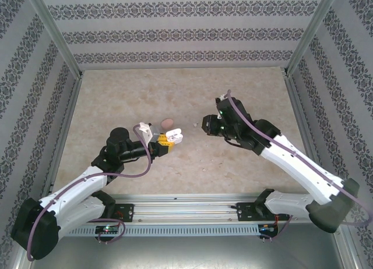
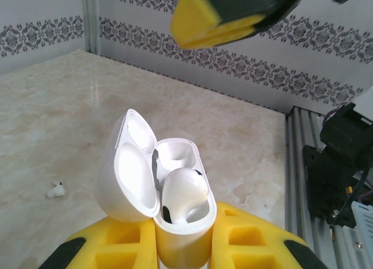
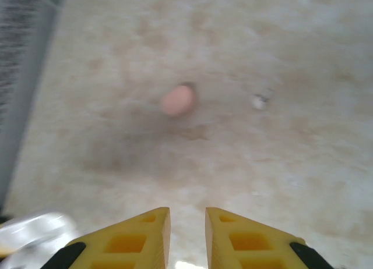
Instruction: Insert the wireless bluetooth earbuds into the charging case
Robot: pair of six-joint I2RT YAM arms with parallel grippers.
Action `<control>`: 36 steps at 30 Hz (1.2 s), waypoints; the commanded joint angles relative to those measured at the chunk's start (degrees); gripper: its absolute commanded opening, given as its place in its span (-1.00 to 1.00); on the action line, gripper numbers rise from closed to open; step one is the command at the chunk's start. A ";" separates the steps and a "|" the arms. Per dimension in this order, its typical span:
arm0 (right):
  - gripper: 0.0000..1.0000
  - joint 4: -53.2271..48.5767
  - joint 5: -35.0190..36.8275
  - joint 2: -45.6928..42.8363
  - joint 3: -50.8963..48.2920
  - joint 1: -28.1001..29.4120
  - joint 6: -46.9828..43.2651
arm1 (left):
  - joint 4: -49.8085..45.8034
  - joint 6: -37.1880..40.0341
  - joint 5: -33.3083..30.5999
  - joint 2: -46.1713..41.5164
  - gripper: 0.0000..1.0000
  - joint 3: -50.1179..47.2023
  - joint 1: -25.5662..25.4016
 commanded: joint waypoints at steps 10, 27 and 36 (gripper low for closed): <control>-0.53 1.17 -6.73 32.77 13.35 -10.69 -11.74 | 1.10 5.21 -3.39 3.56 -0.91 1.83 -0.43; -0.77 -6.58 -13.23 60.67 34.93 -12.16 -24.43 | 5.64 3.65 -5.52 9.59 -0.91 1.98 -0.40; -0.78 -2.19 -14.48 49.49 15.90 -11.51 -16.67 | 1.88 5.73 -5.79 5.63 -0.91 1.41 -0.41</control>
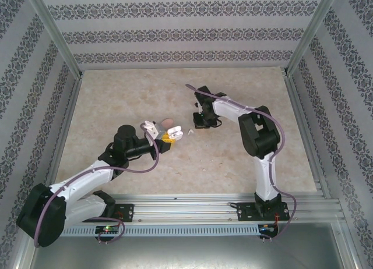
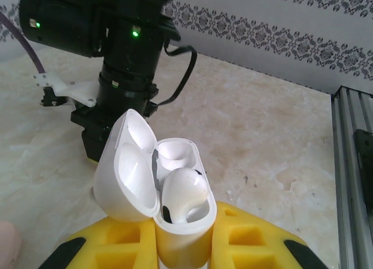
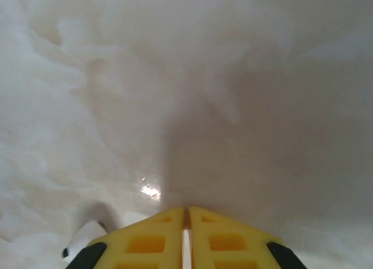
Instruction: Insert the wireless bluetooth earbuds into the charging case
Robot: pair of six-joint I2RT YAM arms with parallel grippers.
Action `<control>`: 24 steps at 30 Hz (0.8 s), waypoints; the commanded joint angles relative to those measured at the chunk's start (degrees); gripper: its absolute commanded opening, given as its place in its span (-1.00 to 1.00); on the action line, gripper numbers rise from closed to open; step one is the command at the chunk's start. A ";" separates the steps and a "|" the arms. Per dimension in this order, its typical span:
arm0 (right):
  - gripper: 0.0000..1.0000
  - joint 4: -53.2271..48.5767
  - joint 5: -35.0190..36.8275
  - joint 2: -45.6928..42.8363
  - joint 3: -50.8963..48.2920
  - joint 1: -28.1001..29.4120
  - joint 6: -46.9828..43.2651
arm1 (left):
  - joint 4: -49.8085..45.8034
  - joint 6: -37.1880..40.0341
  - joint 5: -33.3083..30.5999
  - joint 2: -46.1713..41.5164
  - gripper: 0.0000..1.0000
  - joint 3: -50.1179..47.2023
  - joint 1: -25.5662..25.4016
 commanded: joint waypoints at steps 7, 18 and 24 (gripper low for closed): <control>-0.70 -0.07 -0.08 -12.05 -11.90 3.87 6.97 | -0.91 0.41 -0.78 -5.05 -0.91 -1.05 -0.40; -0.10 2.50 5.91 -14.34 -11.40 8.79 24.18 | -0.57 -3.79 -2.19 -10.80 -0.91 -5.26 -0.40; -0.16 -3.00 11.07 -7.78 -3.11 10.92 24.49 | -1.20 -3.60 -1.45 -10.58 -0.91 -4.93 -0.41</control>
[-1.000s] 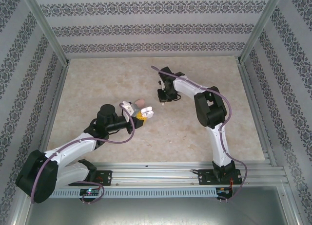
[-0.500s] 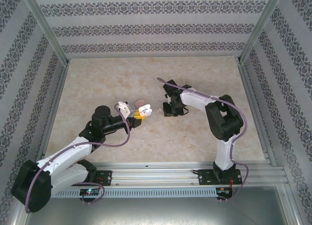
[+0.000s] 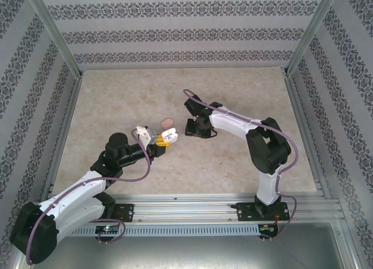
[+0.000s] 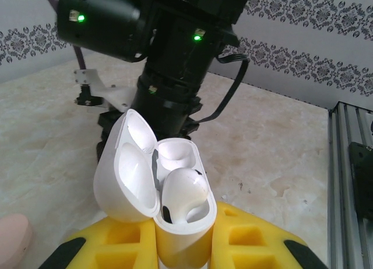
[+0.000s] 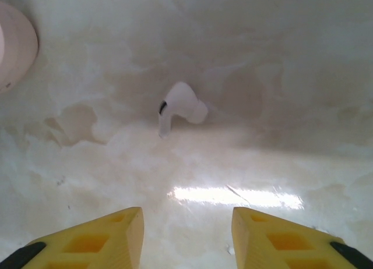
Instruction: Insert the wireless bluetooth earbuds into the charging case
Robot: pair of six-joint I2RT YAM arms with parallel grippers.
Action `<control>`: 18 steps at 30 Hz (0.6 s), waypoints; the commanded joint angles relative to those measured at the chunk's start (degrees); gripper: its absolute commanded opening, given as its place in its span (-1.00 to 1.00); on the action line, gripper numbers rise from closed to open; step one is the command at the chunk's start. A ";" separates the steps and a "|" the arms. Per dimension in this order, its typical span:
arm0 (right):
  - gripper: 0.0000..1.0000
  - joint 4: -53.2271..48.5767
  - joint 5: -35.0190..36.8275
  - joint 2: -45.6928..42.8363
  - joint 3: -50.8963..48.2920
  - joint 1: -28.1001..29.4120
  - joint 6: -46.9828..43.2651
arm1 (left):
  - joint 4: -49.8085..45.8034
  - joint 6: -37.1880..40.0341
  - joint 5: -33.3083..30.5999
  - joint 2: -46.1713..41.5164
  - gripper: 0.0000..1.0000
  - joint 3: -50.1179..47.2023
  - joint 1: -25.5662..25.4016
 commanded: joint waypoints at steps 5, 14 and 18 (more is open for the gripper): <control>-0.21 -6.52 6.77 7.47 9.57 1.38 2.21 | 0.21 -1.08 1.03 -0.30 -0.91 -0.46 -0.40; -0.23 -11.19 8.80 13.00 16.50 1.55 1.89 | 1.59 -1.25 2.14 0.76 -0.91 -0.93 -0.44; -0.23 -12.26 8.84 14.88 18.22 1.52 1.91 | 1.78 -1.35 2.58 0.77 -0.91 -1.13 -0.40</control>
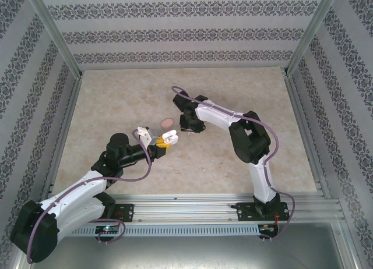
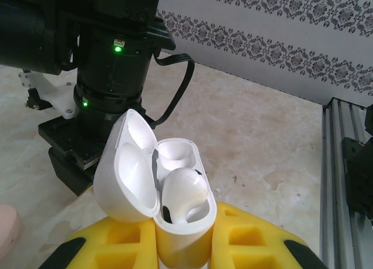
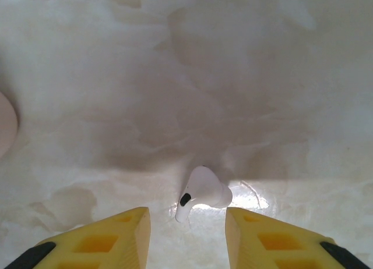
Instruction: Insert the wireless bluetooth earbuds into the charging case
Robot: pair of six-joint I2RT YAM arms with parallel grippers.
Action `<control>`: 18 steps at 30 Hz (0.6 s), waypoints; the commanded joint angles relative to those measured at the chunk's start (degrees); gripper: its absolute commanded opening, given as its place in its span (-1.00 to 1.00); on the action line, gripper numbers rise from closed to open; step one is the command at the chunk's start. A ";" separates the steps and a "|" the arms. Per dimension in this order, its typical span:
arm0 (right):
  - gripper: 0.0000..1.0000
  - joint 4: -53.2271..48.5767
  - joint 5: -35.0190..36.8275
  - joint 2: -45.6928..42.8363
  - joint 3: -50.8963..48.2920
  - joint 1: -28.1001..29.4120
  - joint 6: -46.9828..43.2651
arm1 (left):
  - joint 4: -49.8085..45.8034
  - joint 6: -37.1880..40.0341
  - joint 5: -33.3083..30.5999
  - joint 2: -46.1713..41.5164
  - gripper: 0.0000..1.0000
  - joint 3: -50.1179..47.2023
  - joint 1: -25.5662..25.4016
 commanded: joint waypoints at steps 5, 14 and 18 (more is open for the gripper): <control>-0.23 -3.65 2.30 3.18 2.80 0.65 0.85 | 2.33 -1.20 1.87 -0.06 -0.91 -0.65 -0.40; -0.37 -4.17 3.74 4.76 3.53 1.24 1.12 | 4.38 -3.86 2.73 -1.44 -0.91 -1.57 -0.40; -0.48 -2.98 4.76 3.79 2.54 1.95 1.44 | 2.27 -3.51 3.26 -2.54 -0.91 -0.86 -0.43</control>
